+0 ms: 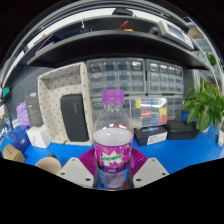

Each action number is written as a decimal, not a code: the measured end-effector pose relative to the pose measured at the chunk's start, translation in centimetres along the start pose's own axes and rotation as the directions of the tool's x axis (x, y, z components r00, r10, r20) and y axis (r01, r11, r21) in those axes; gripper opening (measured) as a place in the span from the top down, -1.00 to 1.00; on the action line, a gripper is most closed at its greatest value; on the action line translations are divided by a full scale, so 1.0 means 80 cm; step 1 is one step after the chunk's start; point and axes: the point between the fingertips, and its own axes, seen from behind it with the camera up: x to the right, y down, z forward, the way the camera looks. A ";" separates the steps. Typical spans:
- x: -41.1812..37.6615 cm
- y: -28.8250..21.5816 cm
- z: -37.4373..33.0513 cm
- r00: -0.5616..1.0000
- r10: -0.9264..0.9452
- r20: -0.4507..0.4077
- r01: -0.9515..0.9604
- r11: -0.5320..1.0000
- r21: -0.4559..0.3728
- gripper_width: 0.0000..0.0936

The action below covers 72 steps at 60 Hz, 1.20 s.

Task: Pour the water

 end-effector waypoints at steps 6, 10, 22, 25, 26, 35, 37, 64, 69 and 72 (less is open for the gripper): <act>-0.001 -0.003 -0.006 1.000 -0.007 0.015 0.006 1.000 0.023 0.15; -0.005 -0.001 -0.008 0.999 -0.030 0.020 0.029 0.999 0.026 0.15; -0.006 0.000 -0.011 0.999 -0.035 0.008 0.035 0.999 0.038 -0.07; -0.005 0.003 -0.013 1.000 -0.014 0.005 0.014 1.000 0.025 -0.23; -0.004 0.004 -0.014 1.000 -0.012 0.001 0.012 1.000 0.022 -0.33; 0.004 0.026 -0.032 0.998 -0.021 -0.053 0.020 0.999 -0.030 -0.73; 0.005 0.032 -0.038 0.998 -0.013 -0.059 0.011 0.999 -0.036 -0.75; -0.020 0.010 -0.214 0.989 -0.072 -0.127 0.056 0.990 -0.127 -0.76; -0.030 -0.023 -0.235 0.991 -0.048 -0.125 0.037 0.996 -0.084 -0.77; -0.035 -0.040 -0.249 0.993 -0.031 -0.118 0.024 0.998 -0.059 -0.77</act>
